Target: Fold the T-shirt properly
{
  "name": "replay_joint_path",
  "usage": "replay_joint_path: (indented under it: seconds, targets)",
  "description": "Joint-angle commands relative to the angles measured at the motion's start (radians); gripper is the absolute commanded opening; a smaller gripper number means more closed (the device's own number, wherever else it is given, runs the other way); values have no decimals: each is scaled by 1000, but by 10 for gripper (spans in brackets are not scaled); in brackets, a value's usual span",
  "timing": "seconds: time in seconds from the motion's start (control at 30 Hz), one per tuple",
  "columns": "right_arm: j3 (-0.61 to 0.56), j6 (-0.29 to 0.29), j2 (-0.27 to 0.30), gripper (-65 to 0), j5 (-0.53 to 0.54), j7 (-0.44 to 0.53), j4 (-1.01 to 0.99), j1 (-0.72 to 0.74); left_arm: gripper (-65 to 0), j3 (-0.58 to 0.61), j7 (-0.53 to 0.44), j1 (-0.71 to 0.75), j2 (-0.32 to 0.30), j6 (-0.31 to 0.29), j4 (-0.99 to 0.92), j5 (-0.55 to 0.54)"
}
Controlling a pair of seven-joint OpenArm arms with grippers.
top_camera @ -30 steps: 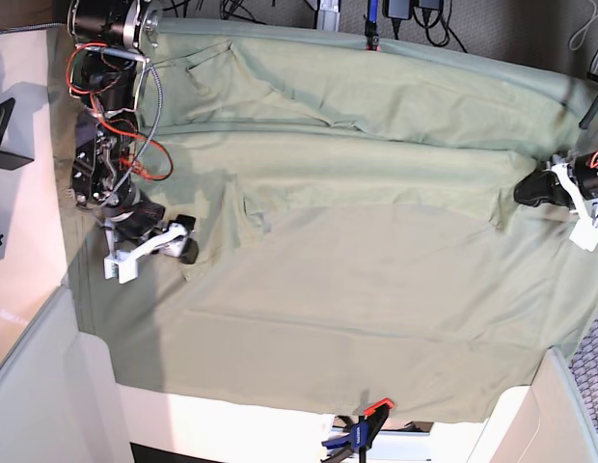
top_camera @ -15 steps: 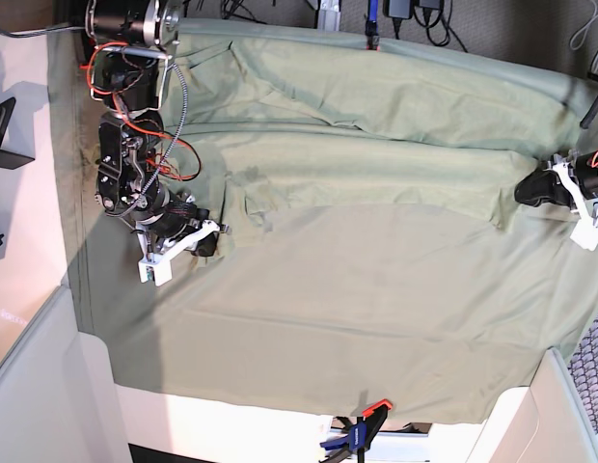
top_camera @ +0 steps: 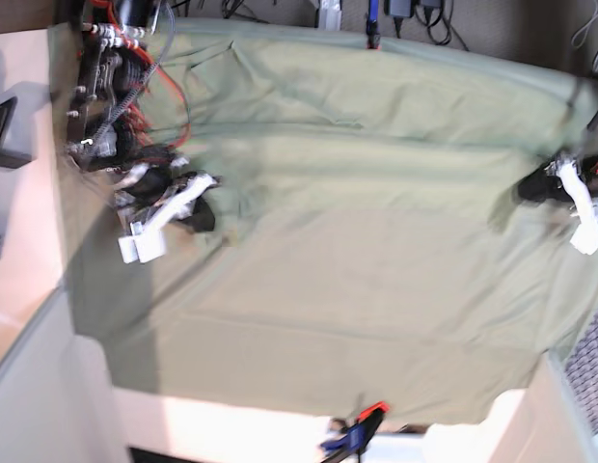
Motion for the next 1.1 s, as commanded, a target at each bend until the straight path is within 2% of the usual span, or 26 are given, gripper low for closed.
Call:
replay_joint_path:
  seconds: [0.0, 0.17, 0.27, 0.43, 0.57, 0.6, 0.67, 0.7, 0.77, 0.8, 0.83, 0.93, 1.07]
  targets:
    - [5, 8, 28, -650, 24, 22, 66, -23, -650, -10, -5, -12, -38, -9, 14, -32]
    - [49, 8, 74, -650, 34, 21, 280, -241, -650, -10, 3, 37, -100, -9, 14, -58]
    - [106, 8, 73, -650, 63, 21, 378, -345, -650, -10, 24, 57, -126, -9, 14, -96]
    - [182, 8, 72, -650, 67, 21, 472, -462, -650, -10, 26, 62, -134, -9, 14, -100]
    - [194, 8, 71, -650, 40, 21, 474, -507, -650, -10, 26, 67, -134, -9, 14, -99]
    - [194, 8, 70, -650, 35, 21, 473, -515, -628, -10, 26, 68, -134, -9, 14, -99]
    - [194, 8, 70, -650, 21, 21, 467, -522, -494, -10, 26, 70, -134, -9, 14, -98]
    - [194, 8, 70, -602, 12, 21, 465, -523, -422, -10, 26, 70, -134, -9, 13, -97]
    - [194, 8, 70, -377, 8, 21, 463, -525, -312, -10, 24, 72, -134, -9, 13, -83]
    - [194, 8, 70, -296, 8, 22, 463, -525, -293, -10, 24, 73, -134, -9, 13, -83]
    - [194, 8, 70, -255, 6, 22, 463, -525, -292, -10, 24, 73, -134, -9, 13, -83]
    - [194, 7, 70, -247, -8, 31, 463, -525, -292, -18, 14, 72, -141, -9, 13, -77]
    - [194, 7, 70, -247, -8, 33, 463, -525, -292, -114, -35, 72, -139, -9, 13, 14]
